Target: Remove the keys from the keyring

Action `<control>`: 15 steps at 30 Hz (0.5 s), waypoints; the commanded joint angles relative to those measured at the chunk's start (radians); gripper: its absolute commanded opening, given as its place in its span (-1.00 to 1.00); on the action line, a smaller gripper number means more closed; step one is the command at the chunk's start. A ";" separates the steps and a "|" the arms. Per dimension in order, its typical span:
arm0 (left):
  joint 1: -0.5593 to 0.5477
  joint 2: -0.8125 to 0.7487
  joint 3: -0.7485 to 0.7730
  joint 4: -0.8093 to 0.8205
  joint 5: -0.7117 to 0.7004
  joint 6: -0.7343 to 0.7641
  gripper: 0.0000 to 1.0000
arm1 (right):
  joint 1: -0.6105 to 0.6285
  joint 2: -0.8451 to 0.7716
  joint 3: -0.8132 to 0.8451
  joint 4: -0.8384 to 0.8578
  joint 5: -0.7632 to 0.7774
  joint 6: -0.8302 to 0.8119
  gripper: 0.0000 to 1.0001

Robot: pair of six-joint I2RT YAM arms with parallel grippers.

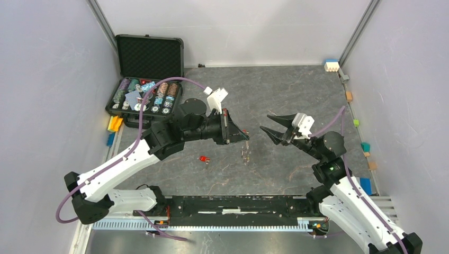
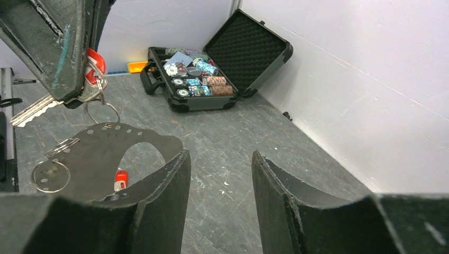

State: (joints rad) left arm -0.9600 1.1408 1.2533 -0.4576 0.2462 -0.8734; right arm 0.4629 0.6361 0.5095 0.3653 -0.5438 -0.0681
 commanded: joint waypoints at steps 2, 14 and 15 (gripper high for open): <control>0.012 0.014 0.026 0.034 0.028 0.063 -0.95 | 0.003 -0.020 -0.015 0.039 0.031 -0.038 0.05; 0.019 0.031 0.026 0.034 0.033 0.060 -0.95 | 0.003 -0.010 -0.016 0.023 0.021 -0.065 0.06; 0.020 0.031 0.026 0.034 0.033 0.060 -0.95 | 0.003 -0.010 -0.016 0.024 0.022 -0.067 0.06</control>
State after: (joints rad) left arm -0.9482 1.1702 1.2533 -0.4702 0.2466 -0.8471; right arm 0.4629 0.6277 0.4931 0.3645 -0.5358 -0.1173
